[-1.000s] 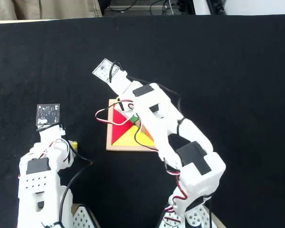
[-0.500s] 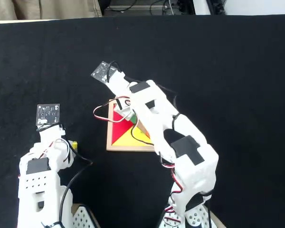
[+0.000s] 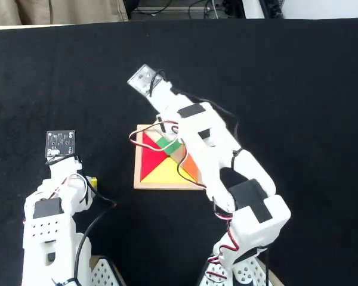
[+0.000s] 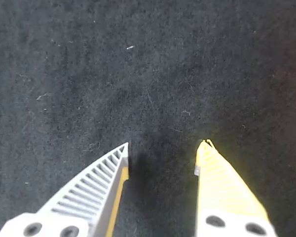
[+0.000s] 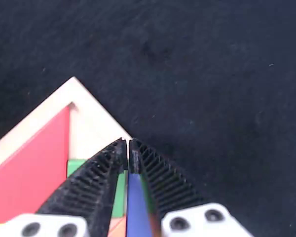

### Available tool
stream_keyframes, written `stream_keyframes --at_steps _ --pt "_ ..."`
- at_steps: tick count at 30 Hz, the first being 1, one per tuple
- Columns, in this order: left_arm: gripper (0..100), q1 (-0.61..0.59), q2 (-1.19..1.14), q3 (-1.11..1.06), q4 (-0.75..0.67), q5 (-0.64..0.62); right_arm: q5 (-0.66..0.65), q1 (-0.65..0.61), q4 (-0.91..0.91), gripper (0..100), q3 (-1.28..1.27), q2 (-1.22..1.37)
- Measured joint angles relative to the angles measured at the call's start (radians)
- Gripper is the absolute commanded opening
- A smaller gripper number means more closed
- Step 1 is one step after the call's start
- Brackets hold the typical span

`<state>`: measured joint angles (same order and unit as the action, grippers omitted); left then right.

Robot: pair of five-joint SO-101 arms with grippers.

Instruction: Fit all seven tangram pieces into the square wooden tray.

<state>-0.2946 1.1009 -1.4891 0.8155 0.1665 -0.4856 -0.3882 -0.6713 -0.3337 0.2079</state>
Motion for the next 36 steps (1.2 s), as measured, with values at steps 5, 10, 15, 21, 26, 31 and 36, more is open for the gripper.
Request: stream_keyframes --at_steps 5,10,15,21,26,31,36 --pt "22 0.0 0.0 0.0 0.0 0.0 0.0 0.008 -0.118 1.1 0.221 0.18" --pt "22 0.0 0.0 0.0 0.0 0.0 0.0 0.005 -0.261 1.1 0.477 0.379" --pt "22 0.0 0.0 0.0 0.0 0.0 0.0 0.008 -0.361 1.1 0.612 0.463" --pt "22 0.0 0.0 0.0 0.0 0.0 0.0 -0.044 -0.413 1.1 0.629 0.465" --pt "22 0.0 0.0 0.0 0.0 0.0 0.0 -0.063 -0.416 1.1 0.629 0.465" --pt "22 0.0 0.0 0.0 0.0 0.0 0.0 -0.028 -0.466 1.1 0.621 0.382" --pt "22 0.0 0.0 0.0 0.0 0.0 0.094 0.072 -0.483 1.1 0.468 0.084"
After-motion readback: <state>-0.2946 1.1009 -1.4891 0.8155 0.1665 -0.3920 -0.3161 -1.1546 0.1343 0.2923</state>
